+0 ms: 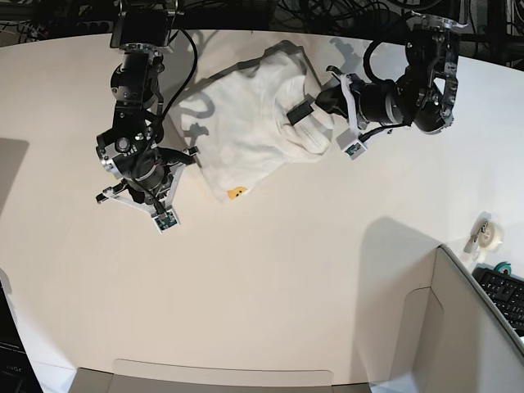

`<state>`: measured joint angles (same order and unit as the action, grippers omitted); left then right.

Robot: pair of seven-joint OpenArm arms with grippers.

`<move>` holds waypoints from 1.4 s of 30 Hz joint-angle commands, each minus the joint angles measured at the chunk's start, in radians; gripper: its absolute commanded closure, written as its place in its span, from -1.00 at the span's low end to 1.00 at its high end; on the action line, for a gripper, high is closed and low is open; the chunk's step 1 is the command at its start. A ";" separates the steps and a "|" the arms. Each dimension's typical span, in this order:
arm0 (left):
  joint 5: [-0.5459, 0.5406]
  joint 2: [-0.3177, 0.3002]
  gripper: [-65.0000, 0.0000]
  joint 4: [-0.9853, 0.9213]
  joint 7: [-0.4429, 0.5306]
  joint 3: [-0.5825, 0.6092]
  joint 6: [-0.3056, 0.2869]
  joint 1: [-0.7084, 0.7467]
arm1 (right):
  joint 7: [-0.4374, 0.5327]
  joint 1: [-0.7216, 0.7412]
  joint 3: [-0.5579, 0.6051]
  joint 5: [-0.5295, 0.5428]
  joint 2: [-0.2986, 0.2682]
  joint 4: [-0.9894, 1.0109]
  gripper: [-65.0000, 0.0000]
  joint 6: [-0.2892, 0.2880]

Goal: Layout the t-shirt on the table in an organized manner, then fold the t-shirt properly
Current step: 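Grasp the bundled shirt with both grippers and lift its edges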

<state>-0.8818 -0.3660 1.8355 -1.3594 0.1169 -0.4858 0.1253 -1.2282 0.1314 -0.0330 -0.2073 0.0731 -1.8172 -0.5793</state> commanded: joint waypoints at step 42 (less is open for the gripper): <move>0.080 -0.011 1.00 -0.023 0.133 0.206 -0.113 0.058 | 0.276 0.147 0.209 0.004 0.012 0.397 1.00 0.003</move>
<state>-0.8139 -0.3679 1.8000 -1.2255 0.3294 -0.5964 0.1913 -0.9634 0.2569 0.1761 -0.2047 0.0849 -1.3994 -0.5793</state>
